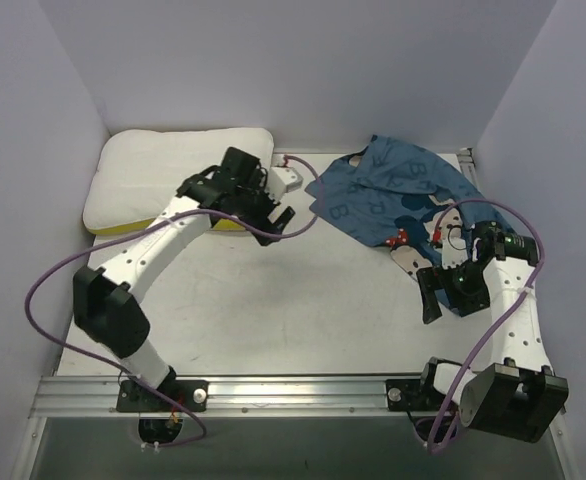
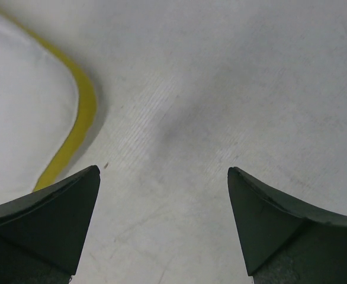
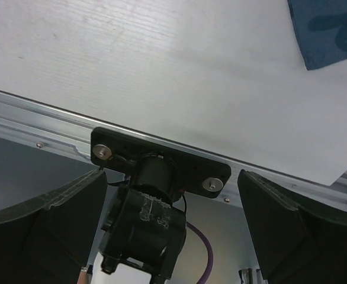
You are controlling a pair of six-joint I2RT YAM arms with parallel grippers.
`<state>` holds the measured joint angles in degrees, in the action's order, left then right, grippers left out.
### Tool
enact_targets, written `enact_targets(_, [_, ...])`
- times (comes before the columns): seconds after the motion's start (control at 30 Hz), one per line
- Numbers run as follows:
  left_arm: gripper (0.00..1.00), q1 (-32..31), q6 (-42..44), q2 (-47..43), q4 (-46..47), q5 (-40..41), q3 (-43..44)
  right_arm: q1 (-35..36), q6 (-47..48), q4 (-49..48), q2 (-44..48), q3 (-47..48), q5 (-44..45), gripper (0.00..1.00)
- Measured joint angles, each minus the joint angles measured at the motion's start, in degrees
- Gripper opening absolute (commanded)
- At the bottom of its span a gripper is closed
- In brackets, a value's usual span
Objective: Put the pillow into the pillowcase
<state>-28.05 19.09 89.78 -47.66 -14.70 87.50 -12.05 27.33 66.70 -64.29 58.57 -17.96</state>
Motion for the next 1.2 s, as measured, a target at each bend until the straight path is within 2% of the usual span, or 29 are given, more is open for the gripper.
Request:
enact_targets(0.17, [0.93, -10.14, -1.88, 13.97, 4.83, 0.20, 8.33, -3.56, 0.11, -0.85, -1.64, -1.51, 2.97, 0.98])
enact_targets(0.3, [0.86, -13.49, -4.20, 23.82, 7.23, 1.03, 14.64, -4.42, -1.99, -4.42, -4.02, -2.89, 5.64, 0.93])
enact_targets(0.63, [0.82, -13.94, -7.89, 39.67, 10.97, 9.60, 26.38, -5.55, -5.95, -14.97, -15.21, -4.39, 13.33, 0.90])
enact_targets(0.87, [0.82, -13.18, -9.64, 50.01, 13.18, 13.53, 37.09, -6.36, -6.21, -16.83, -15.80, -7.41, 16.33, 0.94])
enact_targets(0.93, [0.85, -12.85, -10.23, 52.96, 13.73, 14.56, 40.22, -6.43, -6.12, -16.83, -15.85, -8.68, 17.11, 0.95])
enact_targets(1.03, [0.86, -12.33, -11.23, 56.54, 14.58, 15.89, 43.32, -6.67, -6.12, -16.83, -16.98, -10.08, 17.84, 0.93])
enact_targets(1.1, [0.84, -11.96, -11.76, 58.51, 15.26, 16.15, 45.44, -6.67, -6.25, -17.20, -19.12, -10.21, 18.03, 0.88])
enact_targets(1.2, [0.69, -11.56, -11.98, 59.78, 16.24, 16.35, 46.90, -6.67, -6.36, -18.80, -23.02, -10.23, 18.67, 0.79])
